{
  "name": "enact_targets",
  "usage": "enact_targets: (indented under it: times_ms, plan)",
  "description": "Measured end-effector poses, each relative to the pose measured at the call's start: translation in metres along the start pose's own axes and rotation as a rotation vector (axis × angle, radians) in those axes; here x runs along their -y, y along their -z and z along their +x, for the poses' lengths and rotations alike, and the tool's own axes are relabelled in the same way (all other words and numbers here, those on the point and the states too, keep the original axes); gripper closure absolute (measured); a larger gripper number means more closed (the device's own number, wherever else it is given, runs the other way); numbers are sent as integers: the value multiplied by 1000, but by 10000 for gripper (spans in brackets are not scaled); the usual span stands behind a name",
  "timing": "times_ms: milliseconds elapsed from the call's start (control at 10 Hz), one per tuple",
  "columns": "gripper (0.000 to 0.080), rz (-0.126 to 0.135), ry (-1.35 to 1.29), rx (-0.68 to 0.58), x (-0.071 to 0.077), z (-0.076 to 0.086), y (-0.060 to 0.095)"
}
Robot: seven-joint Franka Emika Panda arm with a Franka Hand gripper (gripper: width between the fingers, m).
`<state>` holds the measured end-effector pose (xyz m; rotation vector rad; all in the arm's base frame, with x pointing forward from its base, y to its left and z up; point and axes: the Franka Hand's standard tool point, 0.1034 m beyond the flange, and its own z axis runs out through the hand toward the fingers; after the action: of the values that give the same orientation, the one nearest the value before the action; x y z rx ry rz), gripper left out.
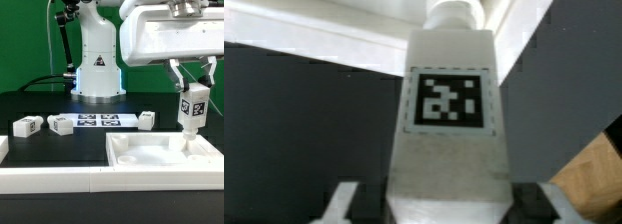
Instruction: Assemble square table
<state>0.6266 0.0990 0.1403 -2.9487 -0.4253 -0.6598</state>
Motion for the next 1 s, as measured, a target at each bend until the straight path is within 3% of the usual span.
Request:
enact_targets:
  times_ms: [600,1000]
  plan:
    - [508,-27,0,-62,-7,4,-5]
    - [508,-23,2,-58,-5,3,-12]
